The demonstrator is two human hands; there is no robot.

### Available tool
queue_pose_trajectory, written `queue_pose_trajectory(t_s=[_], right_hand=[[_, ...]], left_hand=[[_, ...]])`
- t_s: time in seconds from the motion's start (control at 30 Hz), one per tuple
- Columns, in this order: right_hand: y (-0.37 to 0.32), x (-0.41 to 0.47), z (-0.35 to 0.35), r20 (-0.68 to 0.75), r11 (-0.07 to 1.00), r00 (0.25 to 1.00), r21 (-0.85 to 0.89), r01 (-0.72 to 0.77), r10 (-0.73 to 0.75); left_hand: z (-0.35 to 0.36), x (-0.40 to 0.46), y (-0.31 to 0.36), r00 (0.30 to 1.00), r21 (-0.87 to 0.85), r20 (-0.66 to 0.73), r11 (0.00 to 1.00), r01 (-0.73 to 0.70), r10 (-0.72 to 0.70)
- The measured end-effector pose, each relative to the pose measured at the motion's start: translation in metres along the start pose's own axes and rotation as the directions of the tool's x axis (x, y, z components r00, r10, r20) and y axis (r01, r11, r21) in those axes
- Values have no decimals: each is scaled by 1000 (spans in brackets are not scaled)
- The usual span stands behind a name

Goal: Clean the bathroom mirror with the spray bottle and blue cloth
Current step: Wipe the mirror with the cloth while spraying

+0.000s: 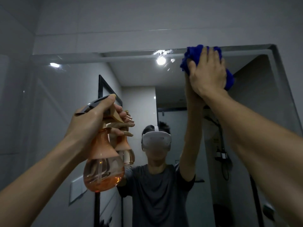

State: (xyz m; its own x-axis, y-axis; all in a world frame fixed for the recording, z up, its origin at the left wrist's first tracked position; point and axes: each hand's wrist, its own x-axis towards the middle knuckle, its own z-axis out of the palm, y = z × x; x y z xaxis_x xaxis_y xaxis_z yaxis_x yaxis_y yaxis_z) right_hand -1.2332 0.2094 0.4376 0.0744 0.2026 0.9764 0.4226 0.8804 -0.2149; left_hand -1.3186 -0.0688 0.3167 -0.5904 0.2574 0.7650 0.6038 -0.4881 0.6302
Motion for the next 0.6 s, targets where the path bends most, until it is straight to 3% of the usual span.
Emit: queue_pose_trajectory(t_s=[0.1, 0.27, 0.43, 0.6], right_hand=[[-45, -20, 7, 59, 988, 986, -11, 154, -153], [-77, -97, 22, 109, 895, 890, -4, 445, -442], [-60, -134, 22, 153, 870, 863, -29, 492, -482], [-58, -140, 19, 157, 873, 866, -43, 486, -475]], left_hand=[[-4, 1, 1, 1000, -6, 5, 1000, -1, 1], [-11, -7, -1, 999, -44, -26, 998, 39, -41], [-21, -18, -8, 994, -17, -81, 997, 74, -75], [-47, -17, -17, 964, 26, -248, 994, 102, -93]])
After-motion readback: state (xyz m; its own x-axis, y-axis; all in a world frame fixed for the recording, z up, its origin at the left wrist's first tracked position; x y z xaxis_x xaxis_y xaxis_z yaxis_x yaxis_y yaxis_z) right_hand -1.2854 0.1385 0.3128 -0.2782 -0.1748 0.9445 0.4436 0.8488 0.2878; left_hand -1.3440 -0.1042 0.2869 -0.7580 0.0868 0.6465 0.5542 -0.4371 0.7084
